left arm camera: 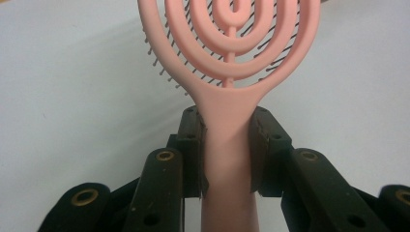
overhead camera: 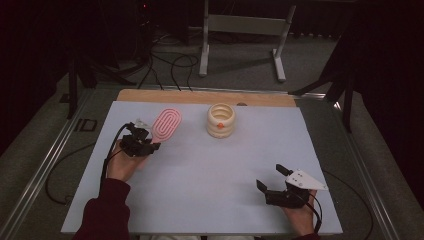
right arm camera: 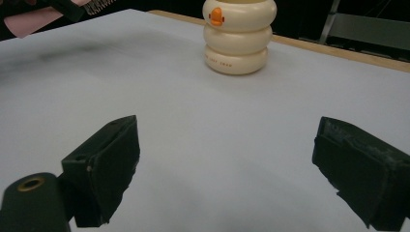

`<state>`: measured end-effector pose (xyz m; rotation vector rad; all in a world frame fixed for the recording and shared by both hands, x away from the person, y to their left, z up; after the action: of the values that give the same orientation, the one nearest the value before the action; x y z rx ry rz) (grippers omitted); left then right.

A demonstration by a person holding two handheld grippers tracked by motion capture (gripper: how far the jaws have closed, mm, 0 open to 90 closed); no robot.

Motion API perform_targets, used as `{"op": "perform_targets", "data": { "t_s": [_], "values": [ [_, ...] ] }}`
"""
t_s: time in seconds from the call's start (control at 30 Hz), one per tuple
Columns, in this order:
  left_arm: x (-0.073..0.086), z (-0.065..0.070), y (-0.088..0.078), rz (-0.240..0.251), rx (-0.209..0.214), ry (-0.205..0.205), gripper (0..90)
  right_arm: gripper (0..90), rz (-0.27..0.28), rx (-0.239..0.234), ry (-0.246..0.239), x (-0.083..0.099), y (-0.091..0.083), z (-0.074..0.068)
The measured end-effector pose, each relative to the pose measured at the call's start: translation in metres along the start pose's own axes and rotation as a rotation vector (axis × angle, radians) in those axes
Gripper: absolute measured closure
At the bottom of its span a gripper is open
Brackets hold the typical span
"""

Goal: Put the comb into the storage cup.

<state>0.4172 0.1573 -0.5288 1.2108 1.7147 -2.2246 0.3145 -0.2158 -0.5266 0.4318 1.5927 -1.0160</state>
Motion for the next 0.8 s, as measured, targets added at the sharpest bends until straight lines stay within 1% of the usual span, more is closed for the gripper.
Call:
{"op": "perform_targets", "data": {
  "t_s": [0.03, 0.27, 0.33, 0.37, 0.4, 0.5, 0.7, 0.8],
  "values": [
    [0.000, 0.001, 0.000, 0.008, -0.001, -0.004, 70.1, 9.8, -0.001, -0.001, 0.001, 0.000, 0.000, 0.000],
    [0.005, 0.003, -0.004, 0.035, -0.009, 0.010, 70.1, 9.9, -0.001, -0.003, 0.000, 0.000, 0.000, -0.001],
    [0.005, 0.003, -0.004, 0.035, -0.009, 0.010, 70.2, 9.9, -0.002, -0.002, -0.001, 0.000, 0.000, -0.001],
    [0.007, 0.005, -0.006, 0.052, -0.013, 0.018, 70.2, 9.8, -0.002, -0.002, -0.001, 0.000, 0.000, -0.001],
    [0.007, 0.005, -0.007, 0.059, -0.014, 0.021, 70.2, 9.9, -0.003, 0.000, -0.002, 0.000, 0.000, -0.001],
    [0.008, 0.008, -0.008, 0.082, -0.009, 0.019, 70.2, 9.9, -0.003, 0.000, -0.002, 0.000, 0.000, -0.001],
    [0.009, 0.010, -0.011, 0.101, -0.012, 0.032, 70.2, 9.9, -0.004, -0.001, -0.001, 0.000, 0.000, -0.001],
    [0.009, 0.013, -0.012, 0.119, -0.007, 0.037, 70.2, 9.8, -0.005, -0.001, -0.002, 0.001, 0.000, -0.001]
  ]
}}
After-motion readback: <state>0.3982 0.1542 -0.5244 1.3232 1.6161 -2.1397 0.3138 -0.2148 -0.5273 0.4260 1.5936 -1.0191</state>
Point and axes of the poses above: each handheld gripper's, and its own axes: y roughly forward along the jaws, x roughly out of its underside, z roughly to its right, the point moved 10 cm from there along y, roughly forward along the jaws, and after that the axes turned 2 degrees about -y, right-handed, at the moved point
